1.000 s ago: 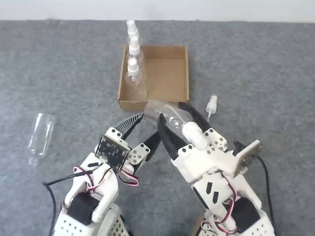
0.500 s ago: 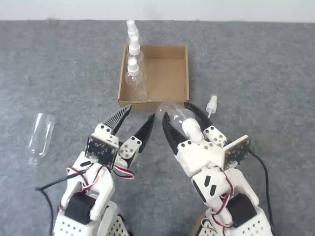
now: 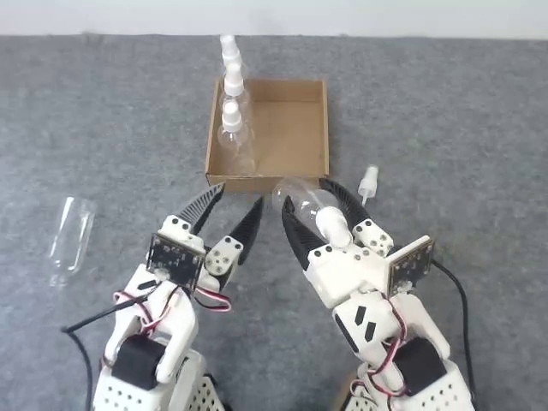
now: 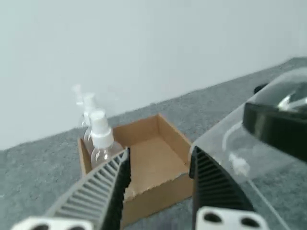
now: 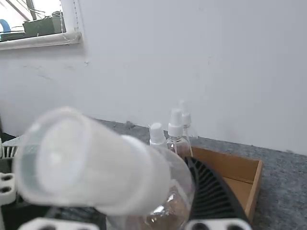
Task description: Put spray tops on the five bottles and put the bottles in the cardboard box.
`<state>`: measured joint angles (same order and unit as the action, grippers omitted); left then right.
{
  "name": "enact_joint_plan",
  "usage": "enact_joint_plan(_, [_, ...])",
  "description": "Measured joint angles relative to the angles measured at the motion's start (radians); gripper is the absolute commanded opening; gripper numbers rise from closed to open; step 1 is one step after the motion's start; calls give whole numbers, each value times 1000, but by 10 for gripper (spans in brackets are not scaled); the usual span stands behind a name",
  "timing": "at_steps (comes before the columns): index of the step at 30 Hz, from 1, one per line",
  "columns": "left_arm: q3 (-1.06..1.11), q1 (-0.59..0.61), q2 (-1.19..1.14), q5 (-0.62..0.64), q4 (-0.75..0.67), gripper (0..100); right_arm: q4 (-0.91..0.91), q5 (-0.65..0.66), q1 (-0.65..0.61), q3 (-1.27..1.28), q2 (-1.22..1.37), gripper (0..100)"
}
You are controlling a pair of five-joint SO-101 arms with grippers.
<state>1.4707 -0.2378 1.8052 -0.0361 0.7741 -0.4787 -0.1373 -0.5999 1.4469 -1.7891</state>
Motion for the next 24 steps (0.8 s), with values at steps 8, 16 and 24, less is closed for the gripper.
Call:
enact_joint_plan(8, [11, 183, 0, 130, 12, 170, 0, 0, 0, 0, 0, 51])
enact_joint_plan(16, [28, 221, 0, 140, 12, 167, 0, 14, 25, 0, 0, 51])
enact_joint_plan(24, [28, 218, 0, 143, 48, 166, 0, 37, 71, -18, 0, 51])
